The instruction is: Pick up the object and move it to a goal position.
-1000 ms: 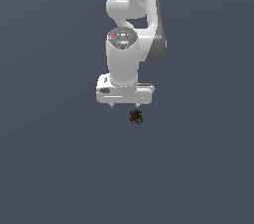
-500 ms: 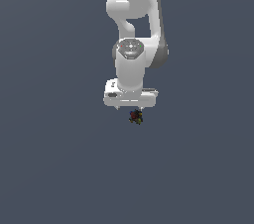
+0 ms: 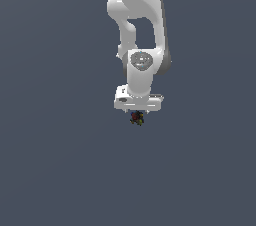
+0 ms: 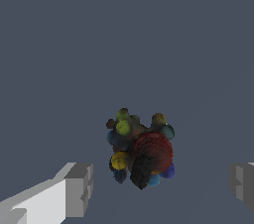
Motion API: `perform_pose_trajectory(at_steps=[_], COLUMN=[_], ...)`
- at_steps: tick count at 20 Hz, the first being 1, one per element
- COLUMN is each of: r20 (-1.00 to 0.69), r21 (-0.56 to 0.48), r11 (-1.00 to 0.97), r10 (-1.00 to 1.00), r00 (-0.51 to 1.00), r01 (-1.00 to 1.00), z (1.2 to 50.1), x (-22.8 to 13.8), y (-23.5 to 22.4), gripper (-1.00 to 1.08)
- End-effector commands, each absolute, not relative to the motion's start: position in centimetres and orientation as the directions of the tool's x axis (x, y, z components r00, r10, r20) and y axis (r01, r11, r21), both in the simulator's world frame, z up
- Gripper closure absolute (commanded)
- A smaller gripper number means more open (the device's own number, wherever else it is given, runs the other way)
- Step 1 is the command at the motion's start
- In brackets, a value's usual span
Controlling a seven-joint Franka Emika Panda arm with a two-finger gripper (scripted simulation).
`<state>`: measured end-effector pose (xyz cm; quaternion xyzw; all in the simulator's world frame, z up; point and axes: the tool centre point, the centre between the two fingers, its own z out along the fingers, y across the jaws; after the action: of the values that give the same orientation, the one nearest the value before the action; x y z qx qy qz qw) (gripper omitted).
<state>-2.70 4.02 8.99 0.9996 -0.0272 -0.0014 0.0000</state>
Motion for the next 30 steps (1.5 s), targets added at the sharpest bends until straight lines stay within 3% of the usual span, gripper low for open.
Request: perform_pose_trajectory(at_steps=[1, 24, 25, 30], r20=[-0.001, 0.000, 0.000, 0.000], r21=[0.000, 0.000, 0.000, 0.000], r11=[-0.998, -0.998, -0.998, -0.998], r10=[-0.057, -0.059, -0.059, -0.059], r00=[0.998, 0.998, 0.998, 0.998], r01=[-0.057, -0.059, -0.059, -0.059], z=[8.3, 3.0, 3.0, 3.0], x=[-3.0, -3.2, -3.2, -3.2], y=[4.4, 4.6, 4.6, 4.6], gripper=[-0.92, -0.92, 1.08, 1.08])
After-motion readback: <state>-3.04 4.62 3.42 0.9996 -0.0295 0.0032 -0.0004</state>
